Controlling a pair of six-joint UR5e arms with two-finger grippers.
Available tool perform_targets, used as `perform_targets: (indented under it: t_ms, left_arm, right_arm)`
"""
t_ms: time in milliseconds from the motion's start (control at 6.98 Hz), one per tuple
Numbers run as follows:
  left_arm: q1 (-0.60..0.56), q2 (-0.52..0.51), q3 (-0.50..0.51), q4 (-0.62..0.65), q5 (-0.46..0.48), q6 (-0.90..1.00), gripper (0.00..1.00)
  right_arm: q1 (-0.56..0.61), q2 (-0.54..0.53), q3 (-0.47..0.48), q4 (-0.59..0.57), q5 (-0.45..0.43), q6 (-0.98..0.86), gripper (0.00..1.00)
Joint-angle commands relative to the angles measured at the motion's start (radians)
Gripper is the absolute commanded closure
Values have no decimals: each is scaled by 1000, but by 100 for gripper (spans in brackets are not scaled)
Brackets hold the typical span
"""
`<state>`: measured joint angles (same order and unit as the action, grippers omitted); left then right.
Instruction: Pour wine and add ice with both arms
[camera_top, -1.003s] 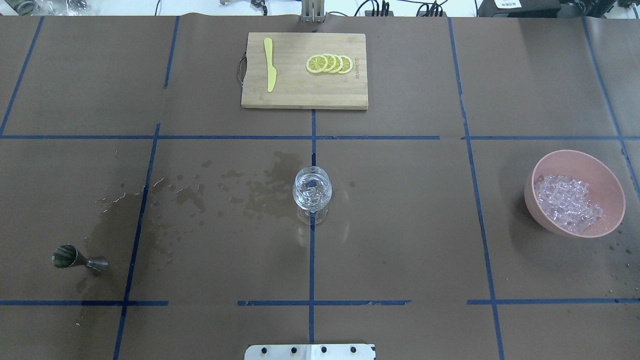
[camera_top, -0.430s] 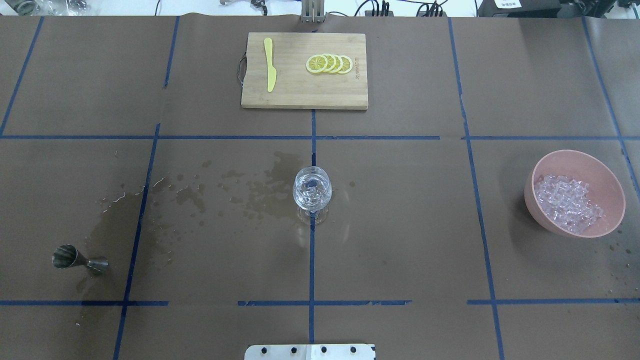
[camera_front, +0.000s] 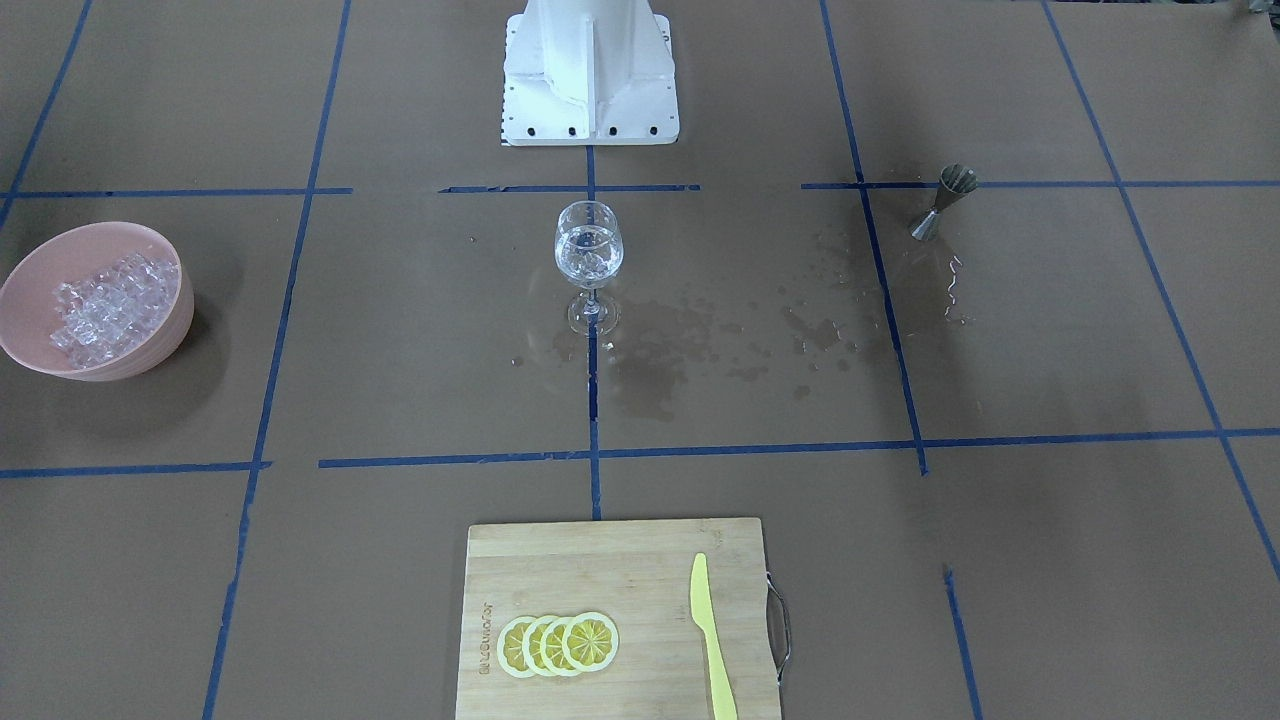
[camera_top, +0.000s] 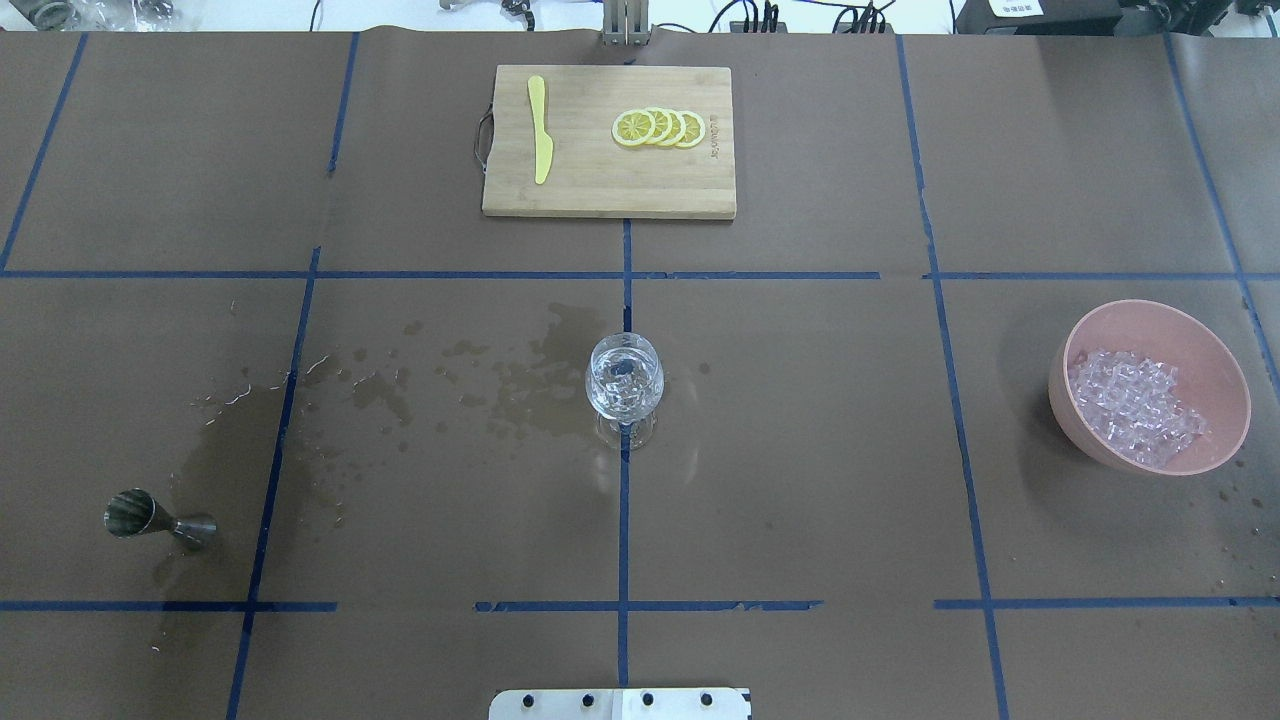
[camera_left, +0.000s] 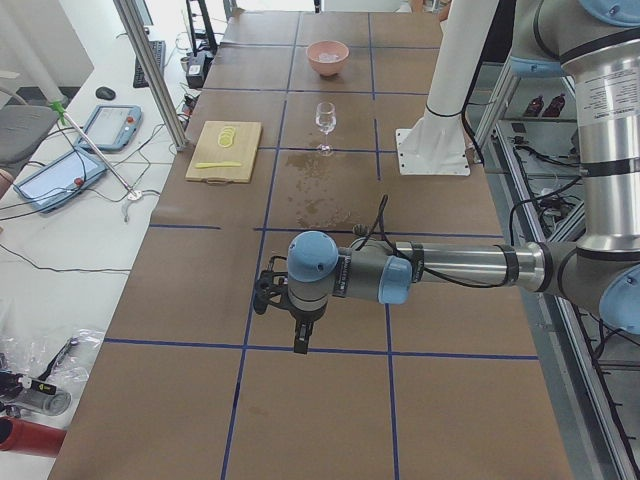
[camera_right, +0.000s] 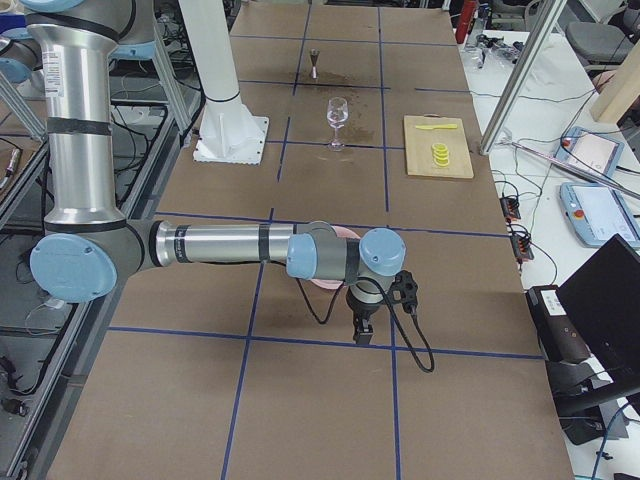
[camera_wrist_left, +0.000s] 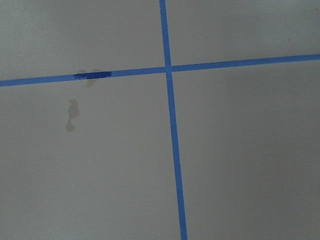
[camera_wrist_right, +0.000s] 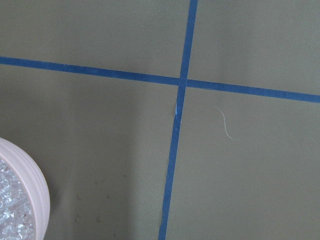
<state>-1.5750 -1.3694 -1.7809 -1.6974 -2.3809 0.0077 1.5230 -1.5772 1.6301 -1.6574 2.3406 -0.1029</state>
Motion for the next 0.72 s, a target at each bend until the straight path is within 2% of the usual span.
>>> perform_targets:
  t_ms: [0,287,573]
  left_arm:
    - [7,-2,6,-2,0,0,0]
    - [21,-2,21,-2,0,0,0]
    - [21,-2,-6,-1,-3,1,0]
  right_arm:
    - [-1,2,2,-1,-9,2,0]
    - [-1,2,1,1,-10,3,0]
    - [-1,2,-1,5,-11,8,0]
